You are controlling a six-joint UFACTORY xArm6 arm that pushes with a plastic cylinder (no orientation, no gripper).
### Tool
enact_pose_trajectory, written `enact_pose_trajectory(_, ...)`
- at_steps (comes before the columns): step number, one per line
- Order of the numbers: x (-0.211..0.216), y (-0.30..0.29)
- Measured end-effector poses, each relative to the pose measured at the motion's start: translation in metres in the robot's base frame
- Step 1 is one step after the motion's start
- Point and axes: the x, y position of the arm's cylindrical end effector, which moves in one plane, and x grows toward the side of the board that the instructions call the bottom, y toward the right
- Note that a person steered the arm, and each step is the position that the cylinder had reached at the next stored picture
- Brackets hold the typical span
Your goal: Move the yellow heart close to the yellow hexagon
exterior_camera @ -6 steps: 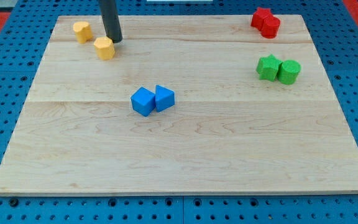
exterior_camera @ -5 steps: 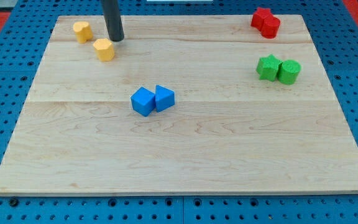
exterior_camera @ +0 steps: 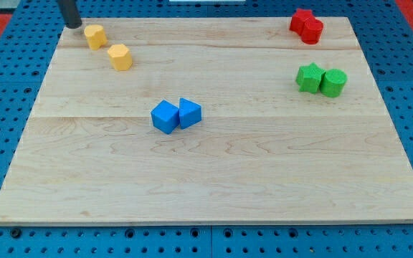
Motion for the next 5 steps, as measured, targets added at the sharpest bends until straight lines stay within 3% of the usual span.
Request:
enact_pose_trajectory(1,0.01,0.042)
enact_pose_trajectory(2,0.023,0.048)
enact_pose_trajectory(4,0.007,-0.027)
enact_pose_trajectory(5,0.036,-0.023)
